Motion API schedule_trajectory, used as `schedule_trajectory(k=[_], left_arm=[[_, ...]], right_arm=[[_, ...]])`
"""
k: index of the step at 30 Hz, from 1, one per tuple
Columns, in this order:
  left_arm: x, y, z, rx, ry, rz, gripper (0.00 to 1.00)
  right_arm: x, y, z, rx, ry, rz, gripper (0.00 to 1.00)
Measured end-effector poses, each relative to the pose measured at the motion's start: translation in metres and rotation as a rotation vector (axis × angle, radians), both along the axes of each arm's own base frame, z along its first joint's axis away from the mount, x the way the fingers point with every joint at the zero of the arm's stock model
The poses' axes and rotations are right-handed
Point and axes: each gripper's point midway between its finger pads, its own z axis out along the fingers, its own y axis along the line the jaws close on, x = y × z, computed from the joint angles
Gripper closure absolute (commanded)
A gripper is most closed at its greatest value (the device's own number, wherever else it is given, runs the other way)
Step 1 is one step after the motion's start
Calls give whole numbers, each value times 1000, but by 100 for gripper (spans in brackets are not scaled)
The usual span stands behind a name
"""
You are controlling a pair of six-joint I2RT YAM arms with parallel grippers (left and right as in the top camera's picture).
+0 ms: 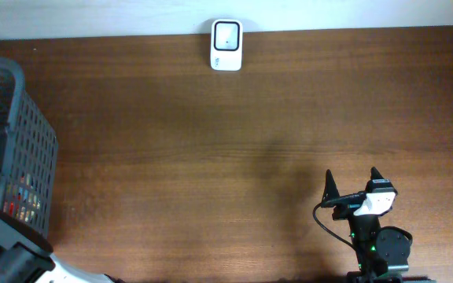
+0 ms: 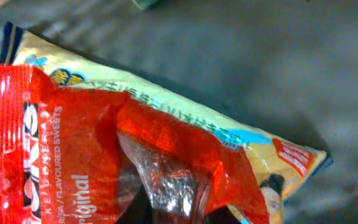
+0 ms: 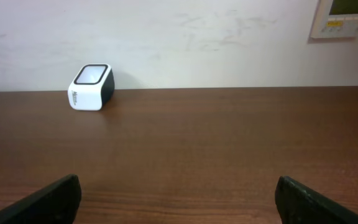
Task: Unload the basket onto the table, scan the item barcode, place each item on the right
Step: 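Grasp the red snack bag with the left gripper and place it mid-table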
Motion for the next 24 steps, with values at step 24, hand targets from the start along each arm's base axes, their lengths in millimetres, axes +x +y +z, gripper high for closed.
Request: schedule_trajectory(k=[24], left_arm=[[132,-214,360,148,-750,-658,100]], right_arm=[[0,0,0,0,0,0,1]])
